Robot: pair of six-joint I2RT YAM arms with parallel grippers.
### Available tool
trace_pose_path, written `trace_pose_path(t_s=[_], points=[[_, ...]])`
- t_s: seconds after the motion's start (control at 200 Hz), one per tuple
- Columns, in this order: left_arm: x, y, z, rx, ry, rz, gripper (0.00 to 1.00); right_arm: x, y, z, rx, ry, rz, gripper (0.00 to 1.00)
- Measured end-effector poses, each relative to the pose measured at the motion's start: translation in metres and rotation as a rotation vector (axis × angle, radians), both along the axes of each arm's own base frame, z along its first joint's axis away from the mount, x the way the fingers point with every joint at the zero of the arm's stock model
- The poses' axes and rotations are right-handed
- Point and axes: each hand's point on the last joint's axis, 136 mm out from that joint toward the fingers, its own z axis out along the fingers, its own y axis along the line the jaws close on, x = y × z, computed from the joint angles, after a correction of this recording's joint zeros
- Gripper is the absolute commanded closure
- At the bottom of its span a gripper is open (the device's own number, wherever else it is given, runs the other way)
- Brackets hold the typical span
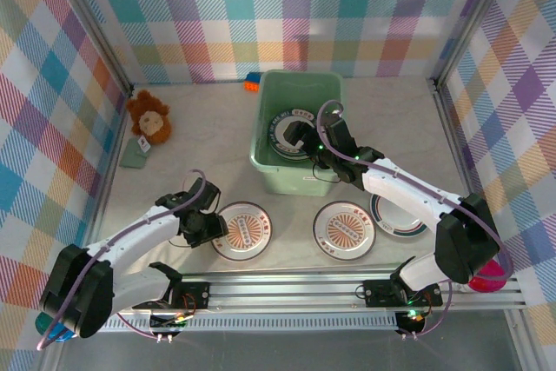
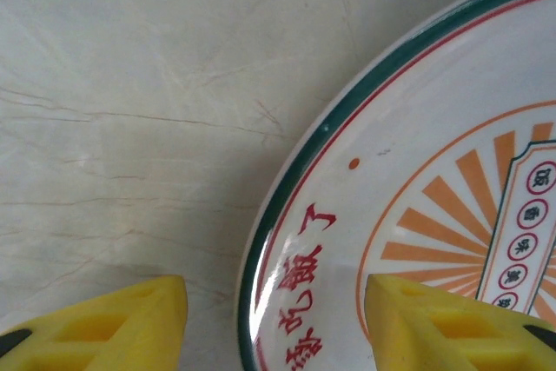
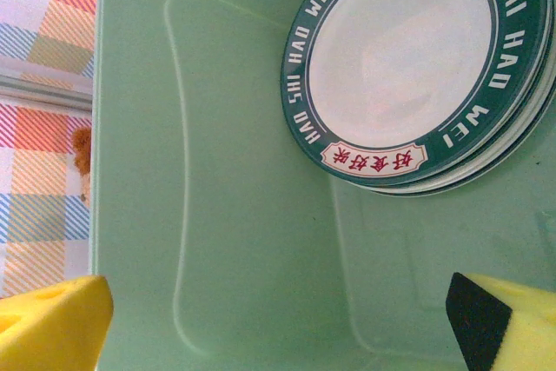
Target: Place the plates into the plastic bin on the countertop
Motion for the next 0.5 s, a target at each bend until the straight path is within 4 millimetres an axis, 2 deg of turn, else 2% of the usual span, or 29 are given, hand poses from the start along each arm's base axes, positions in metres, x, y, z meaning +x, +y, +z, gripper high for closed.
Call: trace_pose_path(t_s=[0.15, 0.345, 0.5], points=[[-0.0022, -0.002, -0.006, -0.013, 0.004, -0.007, 0.46, 0.0, -0.0001, -0.0001, 0.0, 0.0, 0.0, 0.01], [-0.0046, 0.0029, -0.0079, 0.011, 0.011, -0.002, 0.65, 0.0, 0.0, -0.0001, 0.0, 0.001, 0.0, 0.01], [0.0002, 0.0016, -0.0069, 0.006, -0.007, 0.007, 0.74, -0.0001, -0.0001, -0.0002, 0.001, 0.002, -0.002, 0.01]])
